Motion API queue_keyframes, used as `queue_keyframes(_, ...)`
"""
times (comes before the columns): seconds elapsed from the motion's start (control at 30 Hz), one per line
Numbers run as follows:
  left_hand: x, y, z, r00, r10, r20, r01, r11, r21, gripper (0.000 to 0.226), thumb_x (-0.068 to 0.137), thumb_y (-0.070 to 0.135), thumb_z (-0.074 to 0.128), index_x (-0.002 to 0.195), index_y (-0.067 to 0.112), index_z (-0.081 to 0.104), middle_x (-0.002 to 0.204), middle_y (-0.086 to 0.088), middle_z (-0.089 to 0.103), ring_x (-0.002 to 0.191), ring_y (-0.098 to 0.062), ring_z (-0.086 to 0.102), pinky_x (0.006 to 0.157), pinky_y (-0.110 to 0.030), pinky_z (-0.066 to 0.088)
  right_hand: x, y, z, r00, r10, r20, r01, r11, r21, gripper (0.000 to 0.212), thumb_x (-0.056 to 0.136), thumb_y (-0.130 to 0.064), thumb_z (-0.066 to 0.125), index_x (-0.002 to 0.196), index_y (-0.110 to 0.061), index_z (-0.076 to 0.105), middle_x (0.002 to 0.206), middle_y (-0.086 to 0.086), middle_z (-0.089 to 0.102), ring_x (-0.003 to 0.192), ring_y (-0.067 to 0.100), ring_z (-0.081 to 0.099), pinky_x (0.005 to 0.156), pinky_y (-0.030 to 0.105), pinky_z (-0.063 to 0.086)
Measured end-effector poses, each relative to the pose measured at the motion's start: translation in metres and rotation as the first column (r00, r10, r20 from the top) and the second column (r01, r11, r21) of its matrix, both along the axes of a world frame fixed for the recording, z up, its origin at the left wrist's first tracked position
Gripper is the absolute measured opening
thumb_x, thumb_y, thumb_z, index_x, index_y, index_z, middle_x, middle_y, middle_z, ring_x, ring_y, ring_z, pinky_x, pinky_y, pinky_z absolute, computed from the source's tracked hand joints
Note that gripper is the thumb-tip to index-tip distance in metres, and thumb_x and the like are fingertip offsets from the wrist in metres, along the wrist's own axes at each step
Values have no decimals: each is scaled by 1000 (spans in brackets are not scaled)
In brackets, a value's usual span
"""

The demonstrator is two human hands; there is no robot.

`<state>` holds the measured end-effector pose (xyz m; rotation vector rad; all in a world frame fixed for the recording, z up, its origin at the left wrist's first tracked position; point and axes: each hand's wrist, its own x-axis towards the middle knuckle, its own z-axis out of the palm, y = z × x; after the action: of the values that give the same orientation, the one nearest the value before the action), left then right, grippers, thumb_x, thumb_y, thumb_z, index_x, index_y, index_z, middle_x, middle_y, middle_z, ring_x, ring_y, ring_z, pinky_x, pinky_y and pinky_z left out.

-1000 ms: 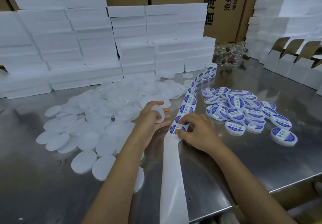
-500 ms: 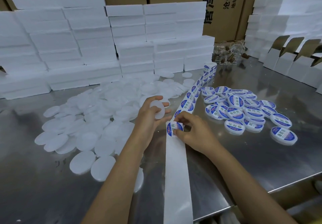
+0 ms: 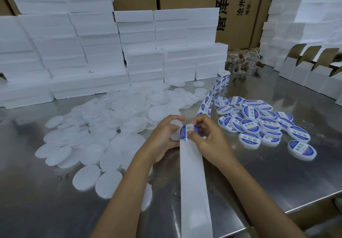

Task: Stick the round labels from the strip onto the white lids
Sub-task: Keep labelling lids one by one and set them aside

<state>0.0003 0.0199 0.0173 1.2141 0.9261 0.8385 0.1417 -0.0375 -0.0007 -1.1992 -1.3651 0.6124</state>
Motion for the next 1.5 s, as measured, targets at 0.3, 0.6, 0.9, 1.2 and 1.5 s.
queue_keyframes(0.3, -9, 6, -2, 879, 49, 473, 89, 960, -265, 32, 103, 20, 47, 125, -1, 57, 130, -35, 60, 126, -49, 56, 111, -57, 43, 4, 15, 20, 902, -56, -427, 3, 992, -125, 25, 85, 1, 69, 102, -12, 56, 98, 8, 73, 83, 24, 72, 71, 35, 59)
queue_keyframes(0.6, -10, 4, 4, 752, 132, 646, 151, 919, -364, 29, 108, 17, 39, 120, 1, 59, 111, -20, 68, 93, -30, 70, 80, -38, 57, -31, 36, 21, 946, 29, -323, -56, 996, -76, 25, 83, 9, 69, 94, -11, 58, 92, 7, 67, 76, 7, 65, 63, 17, 50)
queue_keyframes(0.9, -3, 4, 2, 788, 184, 588, 60, 927, -370, 32, 108, 21, 41, 121, 3, 63, 109, -18, 70, 95, -28, 68, 81, -35, 58, -30, 35, 11, 970, 18, -243, -29, 999, -42, 26, 82, 4, 71, 92, -17, 59, 92, 1, 67, 84, 9, 66, 70, 19, 55)
queue_keyframes(1.2, 2, 2, 3, 830, 165, 533, 17, 947, -321, 31, 104, 18, 45, 124, 2, 61, 123, -18, 62, 114, -30, 59, 111, -40, 42, -28, 39, 5, 990, -21, -142, 14, 999, -49, 24, 82, -4, 74, 95, -18, 60, 88, -5, 67, 82, 13, 66, 71, 23, 56)
queue_keyframes(1.5, 12, -5, -1, 877, 124, 464, -50, 984, -170, 29, 108, 16, 37, 116, 3, 61, 102, -13, 72, 94, -22, 72, 80, -30, 59, -26, 36, -2, 987, -150, 60, 150, 989, -5, 30, 80, -24, 76, 106, -24, 61, 94, -14, 65, 73, 0, 60, 68, 17, 48)
